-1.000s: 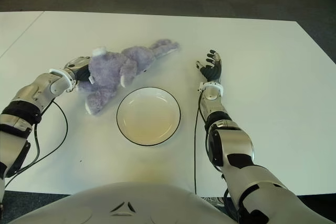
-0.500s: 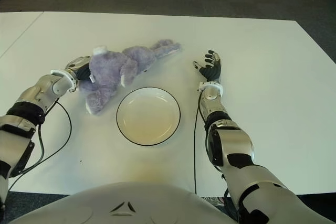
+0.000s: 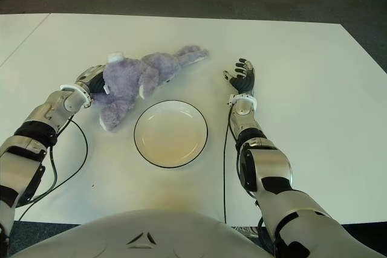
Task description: Put the doll into the plate.
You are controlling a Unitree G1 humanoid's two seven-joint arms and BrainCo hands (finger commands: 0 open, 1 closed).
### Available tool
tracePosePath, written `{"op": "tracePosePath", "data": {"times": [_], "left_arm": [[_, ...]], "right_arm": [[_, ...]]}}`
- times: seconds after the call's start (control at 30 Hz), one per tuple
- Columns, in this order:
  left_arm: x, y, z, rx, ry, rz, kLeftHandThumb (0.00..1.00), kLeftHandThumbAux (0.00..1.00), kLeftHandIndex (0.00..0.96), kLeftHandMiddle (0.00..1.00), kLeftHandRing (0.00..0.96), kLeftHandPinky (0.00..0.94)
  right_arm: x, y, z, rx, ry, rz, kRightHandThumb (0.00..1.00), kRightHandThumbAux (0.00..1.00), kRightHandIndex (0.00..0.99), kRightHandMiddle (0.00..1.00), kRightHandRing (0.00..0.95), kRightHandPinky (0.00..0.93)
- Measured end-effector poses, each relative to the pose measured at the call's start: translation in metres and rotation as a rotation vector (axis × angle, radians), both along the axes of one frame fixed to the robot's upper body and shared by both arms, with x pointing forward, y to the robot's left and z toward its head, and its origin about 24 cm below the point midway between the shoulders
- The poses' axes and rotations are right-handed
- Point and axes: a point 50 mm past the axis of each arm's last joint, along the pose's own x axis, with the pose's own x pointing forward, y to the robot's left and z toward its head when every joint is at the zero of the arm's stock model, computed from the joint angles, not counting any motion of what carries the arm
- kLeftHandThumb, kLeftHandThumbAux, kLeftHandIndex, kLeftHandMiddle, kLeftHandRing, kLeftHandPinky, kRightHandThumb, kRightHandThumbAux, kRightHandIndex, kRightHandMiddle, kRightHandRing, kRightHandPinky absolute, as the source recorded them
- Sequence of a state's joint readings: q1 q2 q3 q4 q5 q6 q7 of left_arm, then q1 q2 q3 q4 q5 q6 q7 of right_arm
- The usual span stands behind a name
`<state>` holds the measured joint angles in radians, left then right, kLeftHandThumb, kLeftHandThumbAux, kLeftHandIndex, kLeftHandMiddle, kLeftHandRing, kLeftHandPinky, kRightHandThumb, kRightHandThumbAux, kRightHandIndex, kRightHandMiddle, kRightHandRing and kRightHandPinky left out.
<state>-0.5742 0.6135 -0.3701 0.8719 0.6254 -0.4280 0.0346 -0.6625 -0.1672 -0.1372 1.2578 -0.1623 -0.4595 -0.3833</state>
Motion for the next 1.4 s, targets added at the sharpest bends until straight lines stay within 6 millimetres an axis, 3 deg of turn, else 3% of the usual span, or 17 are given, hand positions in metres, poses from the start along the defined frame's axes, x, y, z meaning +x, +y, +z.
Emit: {"op": "tracePosePath", "data": {"times": [0.13, 0.67, 1.07, 1.4], "left_arm": [[0.000, 0.000, 0.000, 0.008, -0.048, 0.000, 0.704, 0.705, 0.434, 0.752, 0.758, 0.770], [-0.003, -0.004, -0.001, 0.022, -0.138, -0.031, 0.703, 0.713, 0.435, 0.770, 0.757, 0.740], [-0.001, -0.021, 0.031, -0.017, -0.313, -0.119, 0.704, 0.712, 0.438, 0.787, 0.771, 0.755], [0.000, -0.021, 0.042, -0.028, -0.384, -0.096, 0.705, 0.711, 0.437, 0.789, 0.782, 0.785]], "right_arm": [[0.000, 0.000, 0.000, 0.000, 0.000, 0.000, 0.374, 0.892, 0.193, 0.272, 0.279, 0.284], [0.000, 0.000, 0.000, -0.014, -0.003, -0.009, 0.376, 0.876, 0.175, 0.258, 0.272, 0.271], [0.000, 0.001, 0.000, -0.026, -0.002, -0.007, 0.362, 0.870, 0.179, 0.264, 0.279, 0.287], [0.000, 0.002, 0.001, -0.034, -0.002, -0.005, 0.390, 0.873, 0.182, 0.279, 0.298, 0.302]]}}
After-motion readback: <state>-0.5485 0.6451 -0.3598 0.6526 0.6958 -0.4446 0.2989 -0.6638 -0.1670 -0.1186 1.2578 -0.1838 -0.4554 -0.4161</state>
